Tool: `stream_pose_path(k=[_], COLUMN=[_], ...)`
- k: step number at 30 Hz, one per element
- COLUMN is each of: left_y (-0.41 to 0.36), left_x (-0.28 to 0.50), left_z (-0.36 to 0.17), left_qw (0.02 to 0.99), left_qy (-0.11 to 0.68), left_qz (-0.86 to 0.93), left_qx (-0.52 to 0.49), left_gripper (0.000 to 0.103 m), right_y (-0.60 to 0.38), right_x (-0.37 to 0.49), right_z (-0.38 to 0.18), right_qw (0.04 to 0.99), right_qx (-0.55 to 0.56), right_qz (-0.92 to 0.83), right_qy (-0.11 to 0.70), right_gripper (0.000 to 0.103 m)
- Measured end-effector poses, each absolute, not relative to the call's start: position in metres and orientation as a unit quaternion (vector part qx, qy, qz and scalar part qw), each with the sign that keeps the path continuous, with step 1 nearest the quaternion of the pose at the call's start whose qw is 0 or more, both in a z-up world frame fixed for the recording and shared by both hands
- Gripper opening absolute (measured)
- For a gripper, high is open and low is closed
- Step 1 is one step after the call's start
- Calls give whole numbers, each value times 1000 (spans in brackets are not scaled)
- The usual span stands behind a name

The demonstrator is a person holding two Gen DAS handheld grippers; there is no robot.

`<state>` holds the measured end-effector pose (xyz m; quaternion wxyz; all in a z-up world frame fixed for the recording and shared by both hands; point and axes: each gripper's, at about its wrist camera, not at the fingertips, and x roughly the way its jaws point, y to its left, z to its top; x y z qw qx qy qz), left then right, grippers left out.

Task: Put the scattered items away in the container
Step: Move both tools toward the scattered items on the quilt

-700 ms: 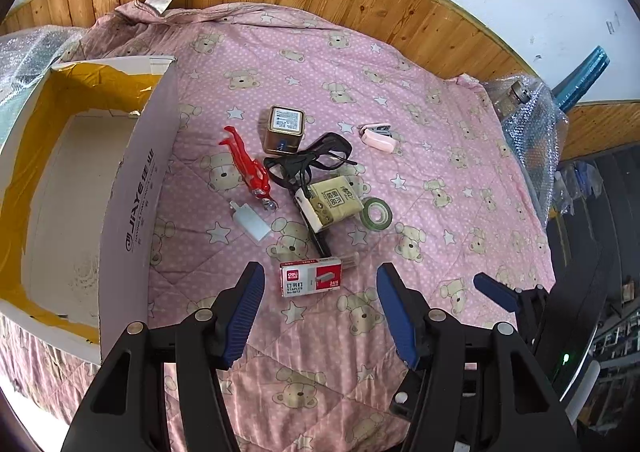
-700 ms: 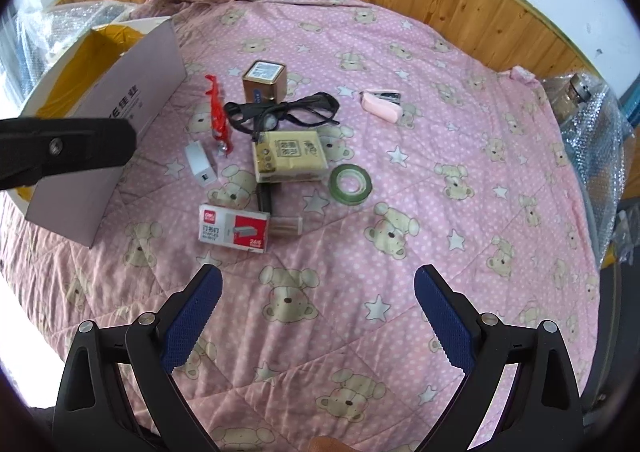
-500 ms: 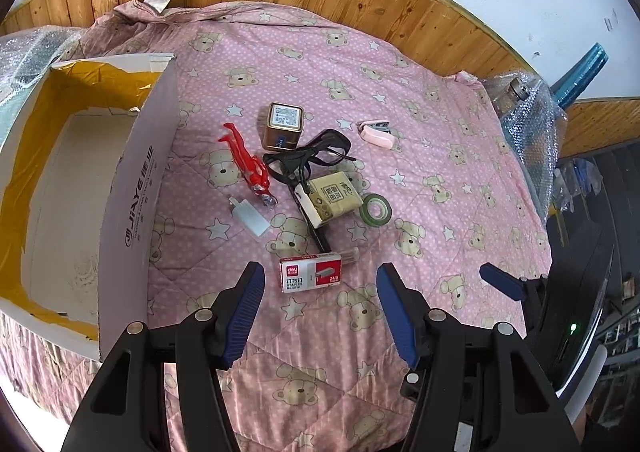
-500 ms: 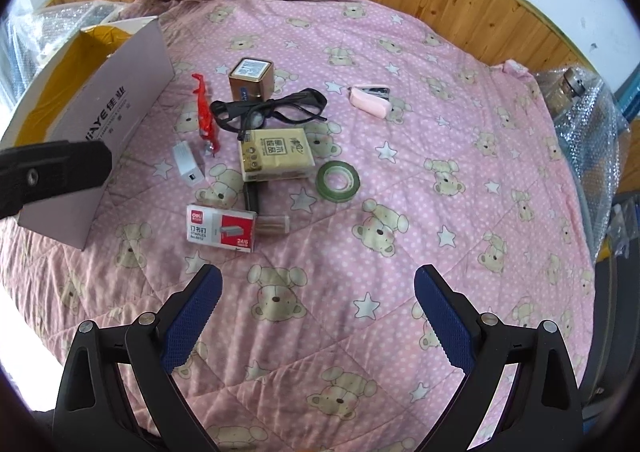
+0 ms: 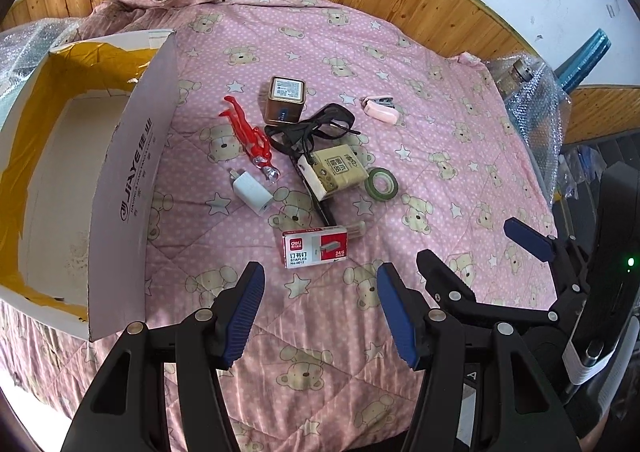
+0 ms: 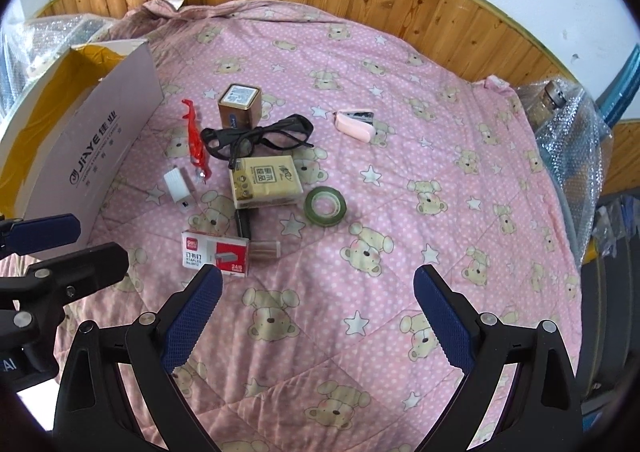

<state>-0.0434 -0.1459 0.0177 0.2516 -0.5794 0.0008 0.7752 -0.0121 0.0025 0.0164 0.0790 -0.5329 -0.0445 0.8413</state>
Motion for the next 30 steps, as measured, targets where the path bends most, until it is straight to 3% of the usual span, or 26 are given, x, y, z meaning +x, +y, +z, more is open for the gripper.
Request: stream_pose_path(k=[2,4,6,8,10,12,20,28,29,30], left_y=[-146,-146,-146,-146,-146,-146,-141,-129,-127,-125], left_x=[-42,-42,-41,-40,-40,-40,-39,-41,-41,-41], left_z=[18,19,19,19,18,17,13,10,10,9], left_qw=[253,256,257,259,262,264,271,267,268,269], left_qy=[5,10,16,20,19,17,20,38,40,41], left_qz=[776,776,776,775,773,771,768,768,767,766], left_qx=[-577,-577,-575,-576,-578,-579,-580,-580,-582,-583], left_gripper=[60,59,46,40,35,30,6,4,4,6], right_y=[2,1,1,3,5,6,8,13,15,16], right_x=[-12,-12,-13,-12,-11,-10,-10,-16,-18,-19], right_z=[16,14,9,4,0,-3,-11,-18,-18,-19], right_qw=[81,80,76,74,72,69,57,52,53,53], right_qx=[-531,-532,-541,-546,-548,-549,-553,-559,-559,-559], right_qz=[842,842,837,834,833,833,831,828,827,827], right_qy=[-43,-42,-35,-22,-12,-6,7,10,11,11], right_gripper=[96,85,44,32,30,15,11,11,16,29])
